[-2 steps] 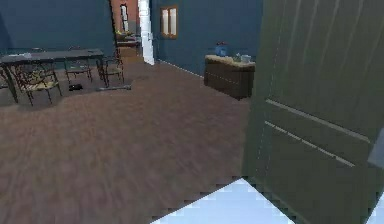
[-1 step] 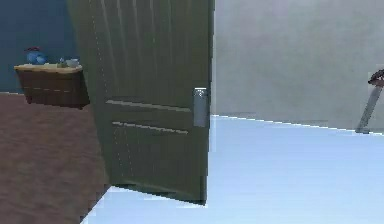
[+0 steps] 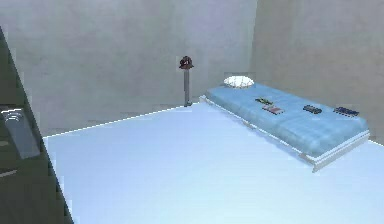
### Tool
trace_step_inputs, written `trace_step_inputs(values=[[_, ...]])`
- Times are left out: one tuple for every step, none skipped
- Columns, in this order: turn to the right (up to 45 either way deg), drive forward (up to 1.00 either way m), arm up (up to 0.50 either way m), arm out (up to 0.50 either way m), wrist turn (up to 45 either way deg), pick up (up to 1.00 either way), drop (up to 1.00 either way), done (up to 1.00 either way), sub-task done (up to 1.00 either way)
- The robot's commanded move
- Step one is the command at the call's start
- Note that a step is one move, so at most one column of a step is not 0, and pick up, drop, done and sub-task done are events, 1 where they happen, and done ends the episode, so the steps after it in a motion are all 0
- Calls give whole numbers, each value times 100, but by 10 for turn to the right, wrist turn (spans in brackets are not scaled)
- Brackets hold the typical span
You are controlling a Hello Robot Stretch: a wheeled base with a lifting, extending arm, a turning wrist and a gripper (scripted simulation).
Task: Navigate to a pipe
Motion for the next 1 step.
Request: trace_step_inputs(values=[[120,0,0,0,0,0,0,0,0]])
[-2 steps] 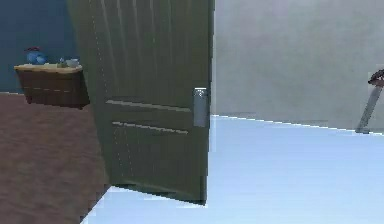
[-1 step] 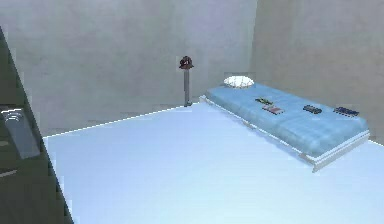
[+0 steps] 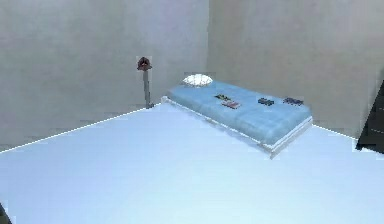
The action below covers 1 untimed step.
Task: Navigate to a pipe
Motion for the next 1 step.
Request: trace_step_inputs(values=[[30,0,0,0,0,0,0,0,0]])
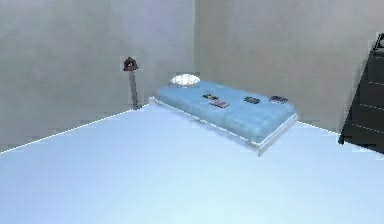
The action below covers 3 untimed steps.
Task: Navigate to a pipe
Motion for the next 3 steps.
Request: trace_step_inputs(values=[[0,15,0,0,0,0,0,0,0],[-450,0,0,0,0,0,0,0,0],[-330,0,0,0,0,0,0,0,0]])
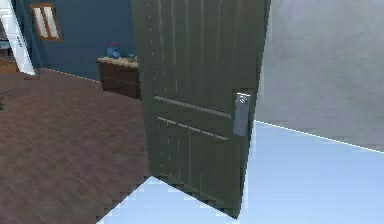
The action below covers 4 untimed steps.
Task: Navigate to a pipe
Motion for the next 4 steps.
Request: trace_step_inputs(values=[[0,10,0,0,0,0,0,0,0],[-360,0,0,0,0,0,0,0,0],[0,100,0,0,0,0,0,0,0],[-30,0,0,0,0,0,0,0,0]])
